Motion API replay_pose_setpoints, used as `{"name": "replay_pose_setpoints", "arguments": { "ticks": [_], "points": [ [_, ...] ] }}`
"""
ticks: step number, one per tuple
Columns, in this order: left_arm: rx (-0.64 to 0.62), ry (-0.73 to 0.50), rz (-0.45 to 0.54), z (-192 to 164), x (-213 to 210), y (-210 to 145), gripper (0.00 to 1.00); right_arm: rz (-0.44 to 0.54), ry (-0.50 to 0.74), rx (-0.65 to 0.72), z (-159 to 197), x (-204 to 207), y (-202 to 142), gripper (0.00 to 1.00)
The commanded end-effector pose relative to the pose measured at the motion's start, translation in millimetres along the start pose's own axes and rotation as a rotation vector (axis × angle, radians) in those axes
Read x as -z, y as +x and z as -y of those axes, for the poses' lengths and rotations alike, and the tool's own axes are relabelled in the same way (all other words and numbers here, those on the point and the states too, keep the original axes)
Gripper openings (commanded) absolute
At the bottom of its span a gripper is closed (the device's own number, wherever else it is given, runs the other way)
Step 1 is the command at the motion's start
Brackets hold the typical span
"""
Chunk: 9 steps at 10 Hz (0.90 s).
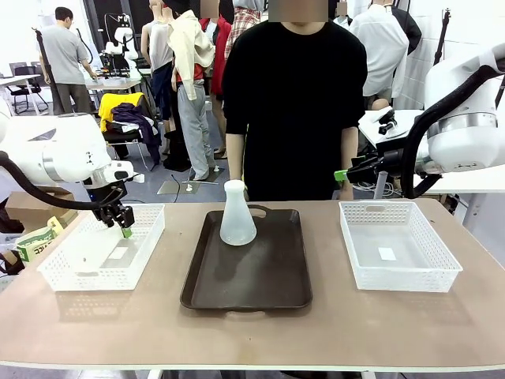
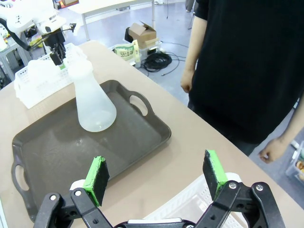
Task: Prepare the laboratory tools.
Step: Pick up the Big flask that the person points to.
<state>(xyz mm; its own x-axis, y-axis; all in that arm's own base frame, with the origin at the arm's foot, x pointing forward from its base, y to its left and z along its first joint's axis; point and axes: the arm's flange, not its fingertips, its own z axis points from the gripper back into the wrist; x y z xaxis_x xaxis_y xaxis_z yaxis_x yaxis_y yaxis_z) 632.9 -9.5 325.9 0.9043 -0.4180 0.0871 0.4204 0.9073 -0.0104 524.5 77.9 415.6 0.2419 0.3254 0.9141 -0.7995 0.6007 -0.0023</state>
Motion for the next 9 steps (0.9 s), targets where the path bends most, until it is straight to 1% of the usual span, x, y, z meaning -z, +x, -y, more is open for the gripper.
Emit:
{"name": "replay_pose_setpoints", "arguments": {
  "ticks": [1, 3, 4, 5, 6, 9],
  "points": [
    [-0.014, 0.027, -0.017, 1.7, 2.6, 1.2, 0.0, -0.009, 0.004, 0.006, -0.1, -0.6, -0.9, 1.0],
    [-0.014, 0.03, -0.021, 3.3, 2.6, 1.3, 0.0, -0.009, 0.004, 0.006, -0.1, -0.6, -0.9, 1.0],
    [-0.022, 0.012, -0.022, 4.9, 3.1, 0.8, 0.0, -0.009, 0.004, 0.006, -0.1, -0.6, -0.9, 1.0],
    [-0.067, -0.017, -0.035, 6.4, 4.7, -1.5, 0.0, -0.009, 0.004, 0.006, -0.1, -0.6, -0.9, 1.0],
    [-0.002, 0.002, -0.003, 2.3, 0.2, 0.8, 0.0, -0.009, 0.004, 0.006, -0.1, -0.6, -0.9, 1.0],
    [-0.002, 0.002, -0.003, 2.3, 0.2, 0.8, 0.0, -0.009, 0.004, 0.006, -0.1, -0.6, -0.9, 1.0]
  ]
}}
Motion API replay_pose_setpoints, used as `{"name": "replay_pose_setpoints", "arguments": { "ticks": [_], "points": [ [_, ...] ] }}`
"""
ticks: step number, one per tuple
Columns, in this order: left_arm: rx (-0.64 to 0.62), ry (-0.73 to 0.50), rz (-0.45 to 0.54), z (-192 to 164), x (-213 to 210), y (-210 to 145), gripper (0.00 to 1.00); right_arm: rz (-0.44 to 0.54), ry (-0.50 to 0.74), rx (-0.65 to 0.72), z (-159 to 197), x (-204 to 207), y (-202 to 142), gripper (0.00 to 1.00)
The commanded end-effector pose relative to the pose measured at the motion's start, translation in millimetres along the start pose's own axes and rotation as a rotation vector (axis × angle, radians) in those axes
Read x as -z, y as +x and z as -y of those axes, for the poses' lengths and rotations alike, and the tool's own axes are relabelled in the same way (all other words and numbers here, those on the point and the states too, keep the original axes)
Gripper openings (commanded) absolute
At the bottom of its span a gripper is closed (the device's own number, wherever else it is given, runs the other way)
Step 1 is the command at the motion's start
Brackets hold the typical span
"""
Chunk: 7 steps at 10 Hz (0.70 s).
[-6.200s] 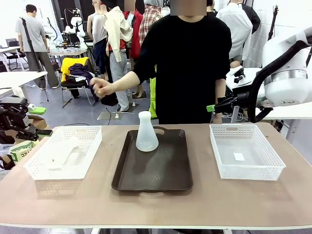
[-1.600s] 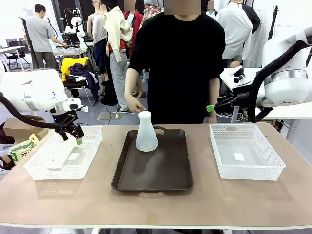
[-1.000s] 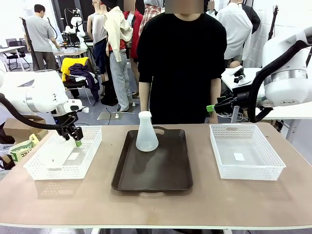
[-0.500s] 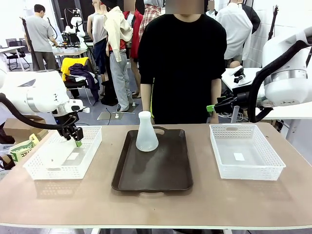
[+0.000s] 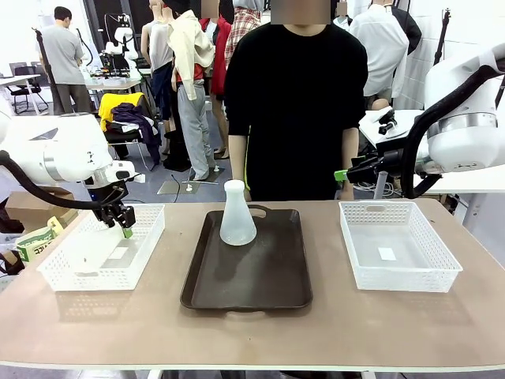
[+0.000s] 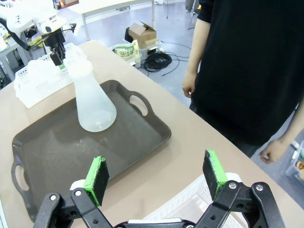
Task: Prepare the laboratory tools.
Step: Pick up the Big flask that the person points to, then place the picked Big flask upright in the Handle tray as directed by the person.
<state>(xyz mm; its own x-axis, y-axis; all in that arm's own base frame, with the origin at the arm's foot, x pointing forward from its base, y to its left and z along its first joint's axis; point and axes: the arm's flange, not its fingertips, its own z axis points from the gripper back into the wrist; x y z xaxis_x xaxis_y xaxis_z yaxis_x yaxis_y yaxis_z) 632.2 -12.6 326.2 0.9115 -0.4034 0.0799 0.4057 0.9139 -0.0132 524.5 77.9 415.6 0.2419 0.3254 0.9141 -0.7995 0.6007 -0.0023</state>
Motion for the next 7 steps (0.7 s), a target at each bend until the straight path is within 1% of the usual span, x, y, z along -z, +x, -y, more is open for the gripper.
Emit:
{"name": "replay_pose_setpoints", "arguments": {
  "ticks": [1, 7],
  "points": [
    [0.014, 0.004, 0.004, -0.9, 0.4, 0.1, 0.0, -0.009, 0.004, 0.006, -0.1, -0.6, -0.9, 1.0],
    [0.014, 0.004, 0.004, -0.9, 0.4, 0.1, 0.0, -0.009, 0.004, 0.006, -0.1, -0.6, -0.9, 1.0]
  ]
}}
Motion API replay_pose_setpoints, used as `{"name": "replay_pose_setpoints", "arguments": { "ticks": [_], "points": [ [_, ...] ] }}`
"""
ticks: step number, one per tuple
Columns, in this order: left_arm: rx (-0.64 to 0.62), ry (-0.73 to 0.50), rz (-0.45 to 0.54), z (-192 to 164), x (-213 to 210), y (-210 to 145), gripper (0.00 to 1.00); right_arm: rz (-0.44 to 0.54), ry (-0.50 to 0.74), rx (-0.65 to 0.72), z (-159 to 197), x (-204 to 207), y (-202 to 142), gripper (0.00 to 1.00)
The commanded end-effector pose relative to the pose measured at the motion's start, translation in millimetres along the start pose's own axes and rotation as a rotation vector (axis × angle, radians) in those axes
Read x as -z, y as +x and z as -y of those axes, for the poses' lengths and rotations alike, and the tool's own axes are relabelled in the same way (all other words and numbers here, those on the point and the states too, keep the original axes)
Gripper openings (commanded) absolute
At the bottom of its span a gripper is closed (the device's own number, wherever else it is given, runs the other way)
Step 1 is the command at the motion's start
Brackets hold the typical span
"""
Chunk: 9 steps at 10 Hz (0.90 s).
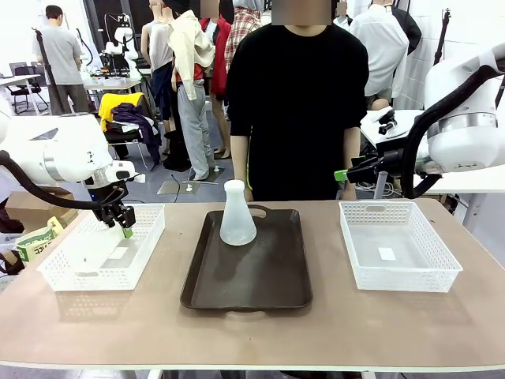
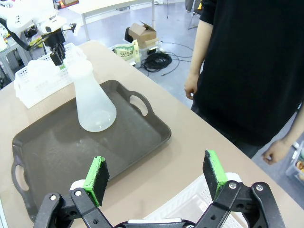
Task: Prepare the laboratory tools.
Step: Place the picked Big flask upright in the Handle tray as directed by the person.
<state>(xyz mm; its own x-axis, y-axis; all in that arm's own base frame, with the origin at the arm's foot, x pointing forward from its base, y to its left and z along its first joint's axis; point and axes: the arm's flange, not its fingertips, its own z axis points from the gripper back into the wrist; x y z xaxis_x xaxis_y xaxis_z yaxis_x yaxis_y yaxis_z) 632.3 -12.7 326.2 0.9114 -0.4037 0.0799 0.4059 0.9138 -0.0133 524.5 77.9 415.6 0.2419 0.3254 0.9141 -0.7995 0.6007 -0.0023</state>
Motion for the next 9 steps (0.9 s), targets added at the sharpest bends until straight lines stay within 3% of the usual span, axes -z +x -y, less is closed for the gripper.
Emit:
{"name": "replay_pose_setpoints", "arguments": {
  "ticks": [1, 8, 9],
  "points": [
    [0.014, 0.004, 0.004, -1, 0, 0, 0.0, -0.009, 0.004, 0.006, 0, -1, -1, 1.0],
    [0.0, 0.0, 0.0, 0, 0, 0, 0.0, -0.009, 0.004, 0.006, 0, -1, -1, 1.0],
    [0.026, 0.024, 0.037, 13, -21, -8, 0.0, -0.009, 0.004, 0.006, 0, -1, -1, 1.0]
  ]
}}
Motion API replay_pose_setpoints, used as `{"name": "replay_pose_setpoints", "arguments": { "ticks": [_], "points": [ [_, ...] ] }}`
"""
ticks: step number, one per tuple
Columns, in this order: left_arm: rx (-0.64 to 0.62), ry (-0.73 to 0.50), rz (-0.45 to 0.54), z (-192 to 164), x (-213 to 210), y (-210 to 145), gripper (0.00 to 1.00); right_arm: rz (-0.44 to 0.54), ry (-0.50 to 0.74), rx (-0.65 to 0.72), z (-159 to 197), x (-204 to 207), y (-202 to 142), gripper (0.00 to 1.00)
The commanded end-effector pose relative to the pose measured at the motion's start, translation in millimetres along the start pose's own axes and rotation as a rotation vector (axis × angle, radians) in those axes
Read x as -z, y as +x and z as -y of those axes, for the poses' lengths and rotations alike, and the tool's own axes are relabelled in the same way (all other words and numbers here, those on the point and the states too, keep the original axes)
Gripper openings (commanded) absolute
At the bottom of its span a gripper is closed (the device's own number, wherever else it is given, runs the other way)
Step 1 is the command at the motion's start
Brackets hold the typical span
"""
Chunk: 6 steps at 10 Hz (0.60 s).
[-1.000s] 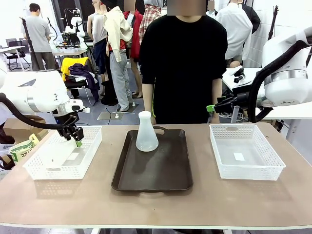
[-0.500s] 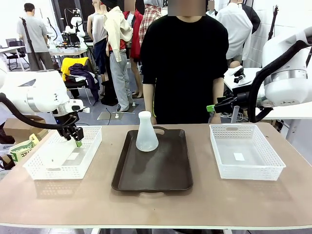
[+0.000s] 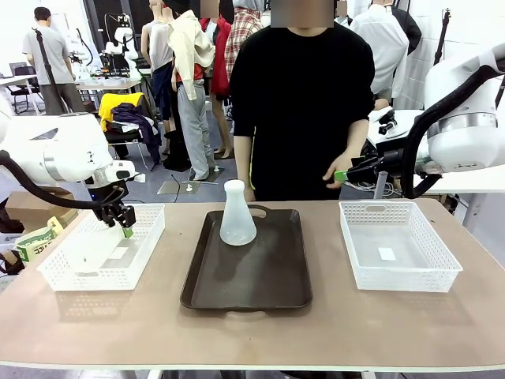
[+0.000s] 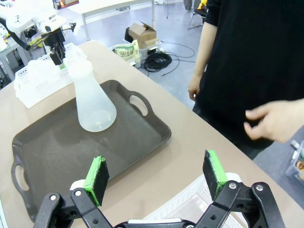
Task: Prepare the laboratory tools.
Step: Place the picked Big flask upright in the Handle tray as directed by the person.
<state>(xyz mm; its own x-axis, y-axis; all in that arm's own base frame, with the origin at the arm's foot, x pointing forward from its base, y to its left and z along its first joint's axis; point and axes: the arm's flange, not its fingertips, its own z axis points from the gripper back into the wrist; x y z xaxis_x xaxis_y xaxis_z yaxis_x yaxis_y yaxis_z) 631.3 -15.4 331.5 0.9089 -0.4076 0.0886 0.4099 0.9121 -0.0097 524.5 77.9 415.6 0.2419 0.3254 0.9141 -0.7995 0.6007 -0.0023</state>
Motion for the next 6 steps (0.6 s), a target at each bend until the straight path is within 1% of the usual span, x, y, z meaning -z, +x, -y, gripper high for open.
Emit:
{"name": "replay_pose_setpoints", "arguments": {
  "ticks": [1, 3, 4, 5, 6],
  "points": [
    [0.001, 0.038, 0.04, 23, -35, -15, 0.0, -0.009, 0.004, 0.006, 0, -1, -1, 1.0],
    [-0.027, 0.055, 0.132, 38, -73, -25, 0.0, -0.009, 0.004, 0.006, 0, -1, -1, 1.0],
    [-0.037, 0.045, 0.151, 44, -89, -32, 0.0, -0.009, 0.004, 0.006, 0, -1, -1, 1.0],
    [-0.028, 0.034, 0.133, 50, -102, -41, 0.0, -0.009, 0.004, 0.006, 0, -1, -1, 1.0],
    [-0.026, 0.034, 0.142, 59, -118, -50, 0.0, -0.009, 0.004, 0.006, 0, -1, -1, 1.0]
  ]
}}
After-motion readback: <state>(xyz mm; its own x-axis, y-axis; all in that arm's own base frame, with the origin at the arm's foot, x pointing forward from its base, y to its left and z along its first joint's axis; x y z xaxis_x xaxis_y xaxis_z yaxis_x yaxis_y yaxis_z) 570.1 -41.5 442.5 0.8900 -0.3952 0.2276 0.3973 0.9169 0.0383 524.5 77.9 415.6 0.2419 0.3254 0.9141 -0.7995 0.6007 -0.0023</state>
